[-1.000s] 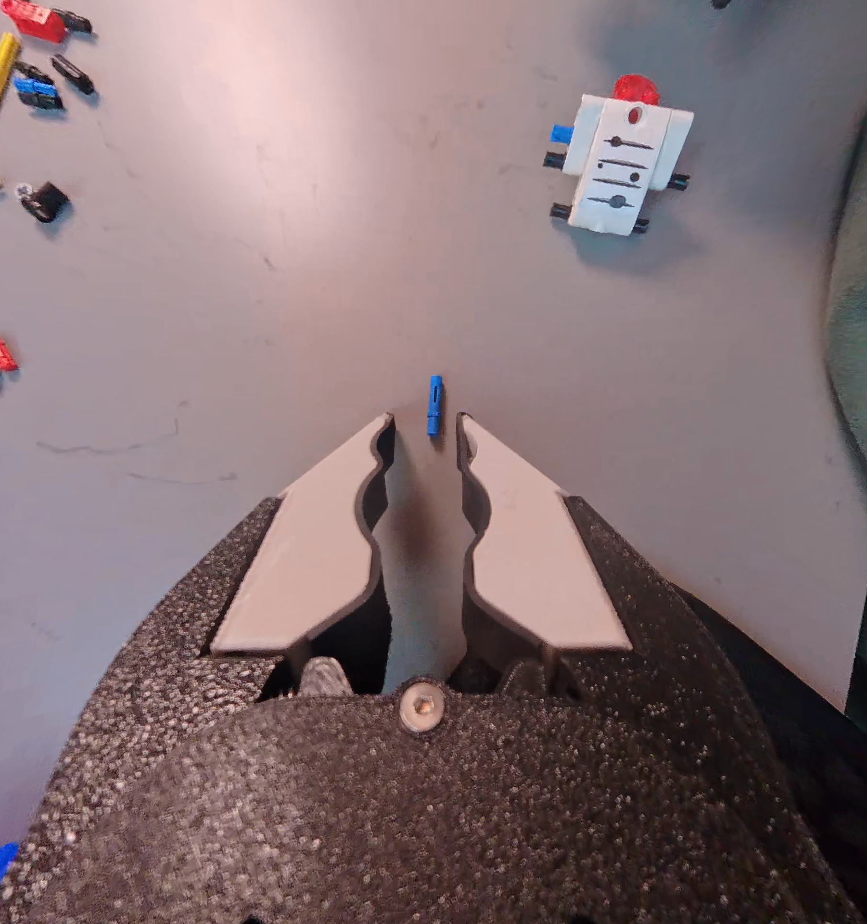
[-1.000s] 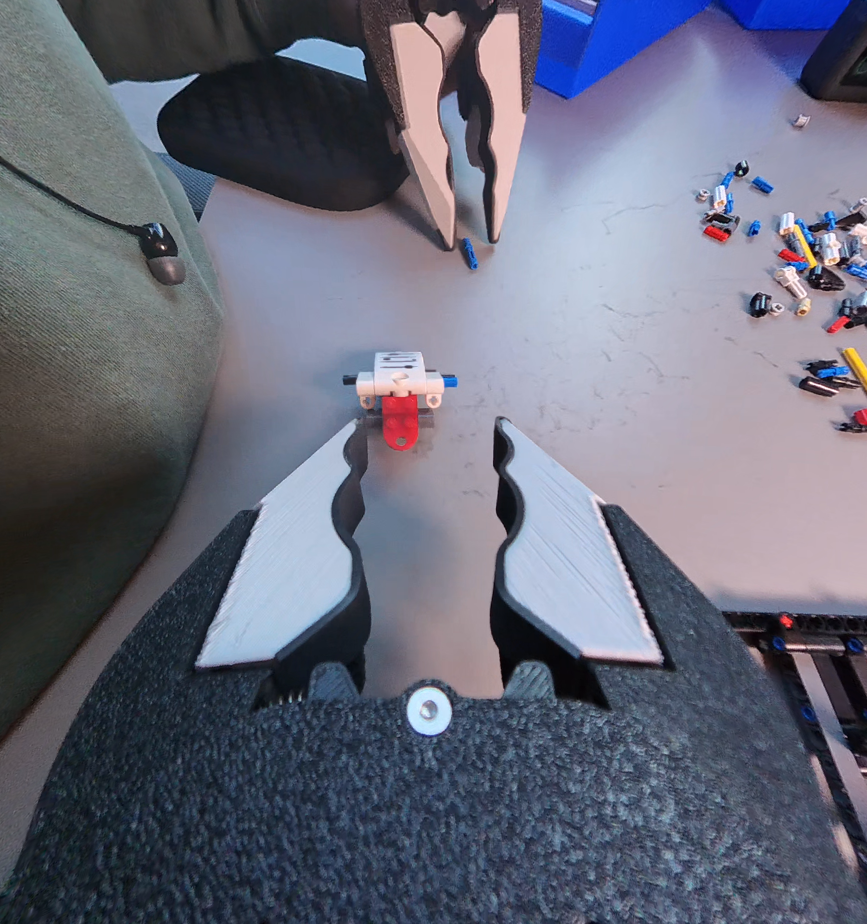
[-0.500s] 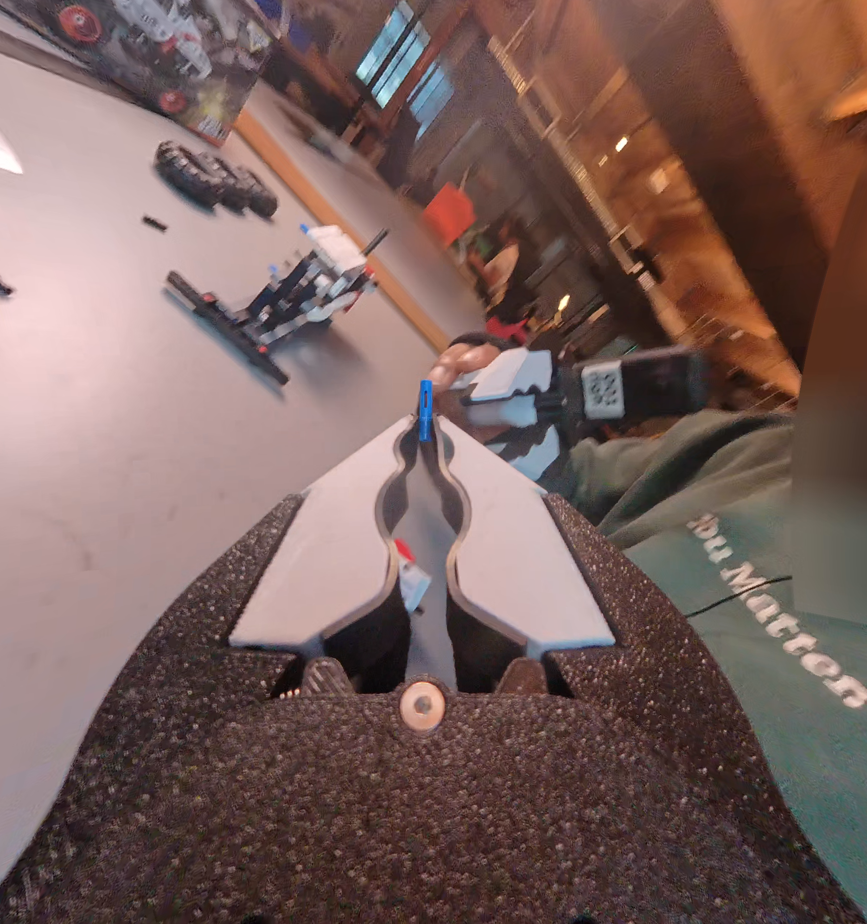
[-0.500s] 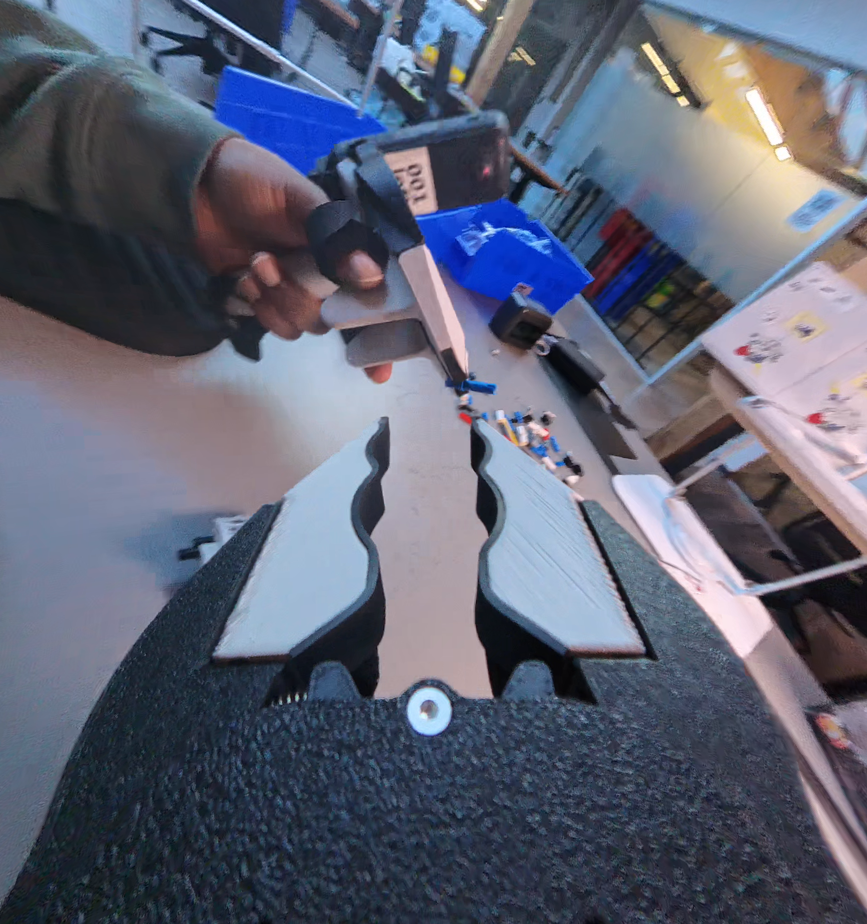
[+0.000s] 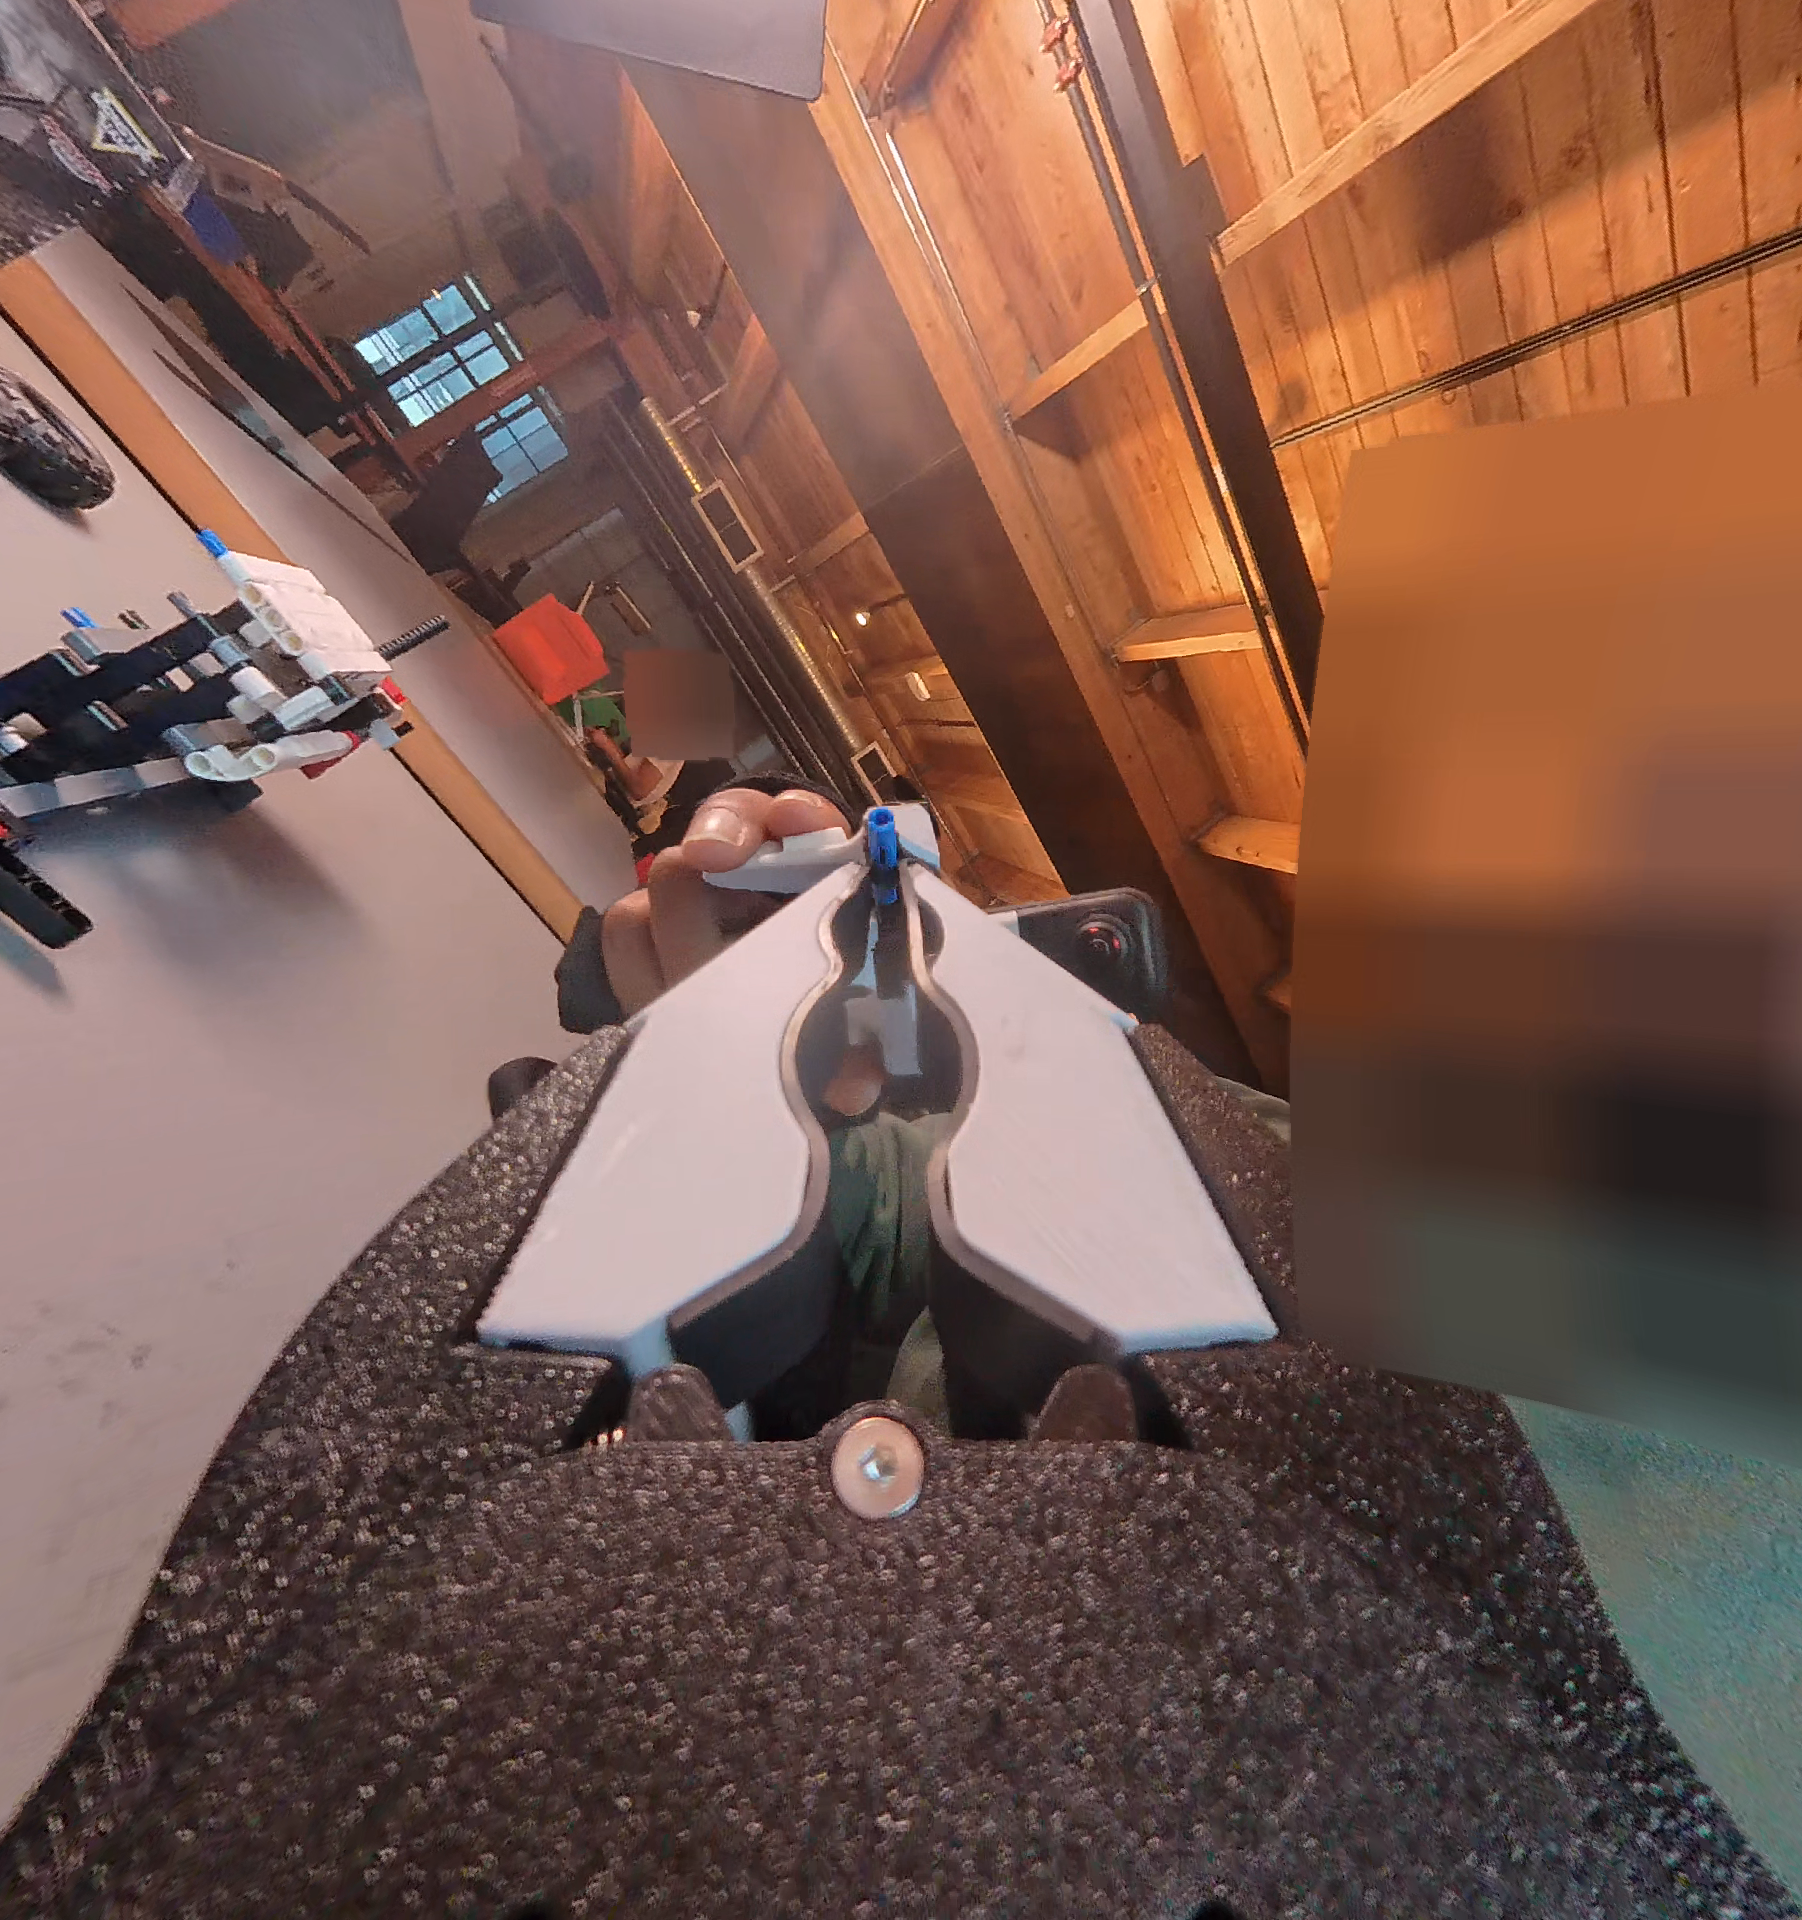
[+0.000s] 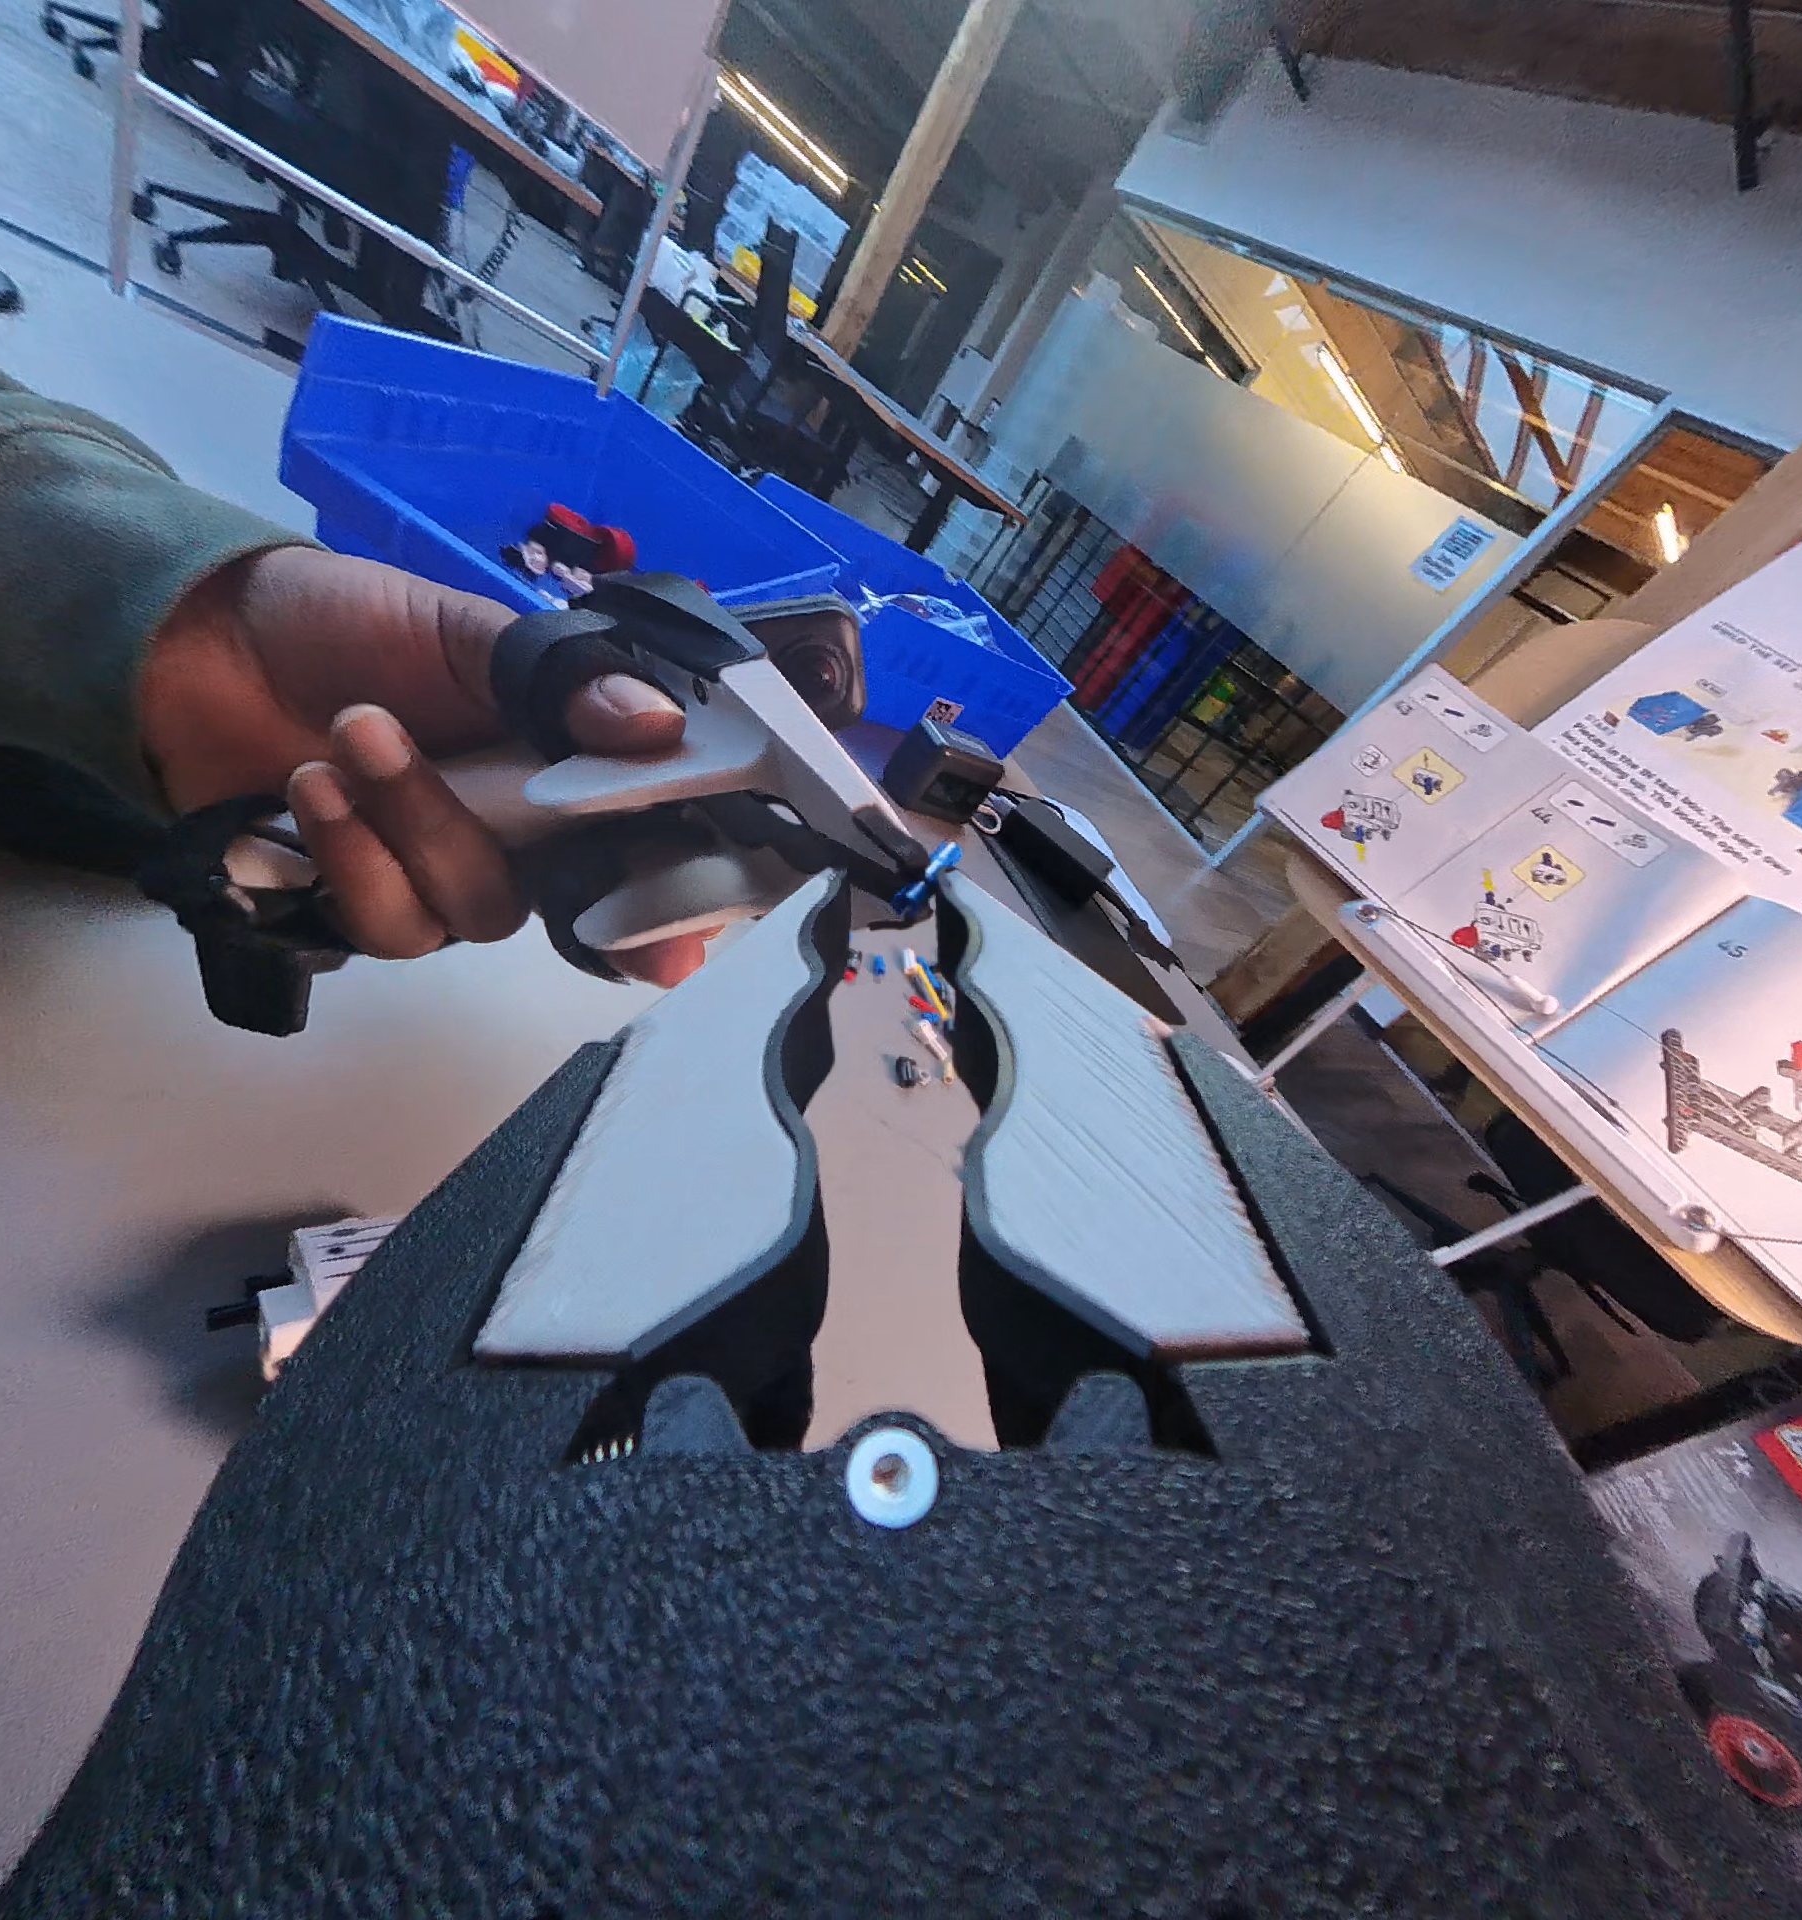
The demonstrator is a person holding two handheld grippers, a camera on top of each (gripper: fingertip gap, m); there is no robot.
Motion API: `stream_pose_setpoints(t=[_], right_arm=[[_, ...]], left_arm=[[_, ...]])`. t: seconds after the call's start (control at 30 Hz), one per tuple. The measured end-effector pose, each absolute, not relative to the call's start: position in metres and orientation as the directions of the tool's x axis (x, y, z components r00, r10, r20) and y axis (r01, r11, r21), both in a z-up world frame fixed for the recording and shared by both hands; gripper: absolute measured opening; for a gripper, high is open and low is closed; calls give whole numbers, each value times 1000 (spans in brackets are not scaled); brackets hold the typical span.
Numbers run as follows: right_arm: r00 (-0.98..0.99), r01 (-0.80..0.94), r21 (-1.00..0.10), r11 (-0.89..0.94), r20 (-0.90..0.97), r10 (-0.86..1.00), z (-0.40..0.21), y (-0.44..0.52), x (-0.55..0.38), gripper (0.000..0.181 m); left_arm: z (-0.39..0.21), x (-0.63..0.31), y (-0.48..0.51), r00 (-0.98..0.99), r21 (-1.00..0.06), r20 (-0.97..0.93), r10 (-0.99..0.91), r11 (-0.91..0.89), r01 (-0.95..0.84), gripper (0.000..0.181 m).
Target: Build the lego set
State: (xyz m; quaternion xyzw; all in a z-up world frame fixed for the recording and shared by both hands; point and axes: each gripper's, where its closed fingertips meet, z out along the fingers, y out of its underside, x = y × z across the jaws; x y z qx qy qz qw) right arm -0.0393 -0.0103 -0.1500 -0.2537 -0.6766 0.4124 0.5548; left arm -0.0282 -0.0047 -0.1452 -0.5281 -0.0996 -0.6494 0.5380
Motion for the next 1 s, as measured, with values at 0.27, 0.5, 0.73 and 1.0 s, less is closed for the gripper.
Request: stream_pose_setpoints(t=[0.27, 0.5, 0.73, 1.0], right_arm=[[-393, -160, -876, 455, 479, 785, -145, -13, -25, 6], [-500, -128, -901, 415, 420, 757, -159, -21, -20, 4], [-498, -124, -915, 384, 392, 774, -159, -18, -22, 4], [-489, -127, -918, 375, 387, 782, -161, -17, -23, 4]], left_arm=[[-141, -24, -16, 58, -426, 770, -635, -444, 788, 10], [-150, -18, -19, 188, -559, 749, -635, -455, 694, 8], [-155, -18, -19, 228, -594, 743, -629, -463, 658, 9], [-158, -20, -17, 233, -590, 747, -623, -458, 665, 4]])
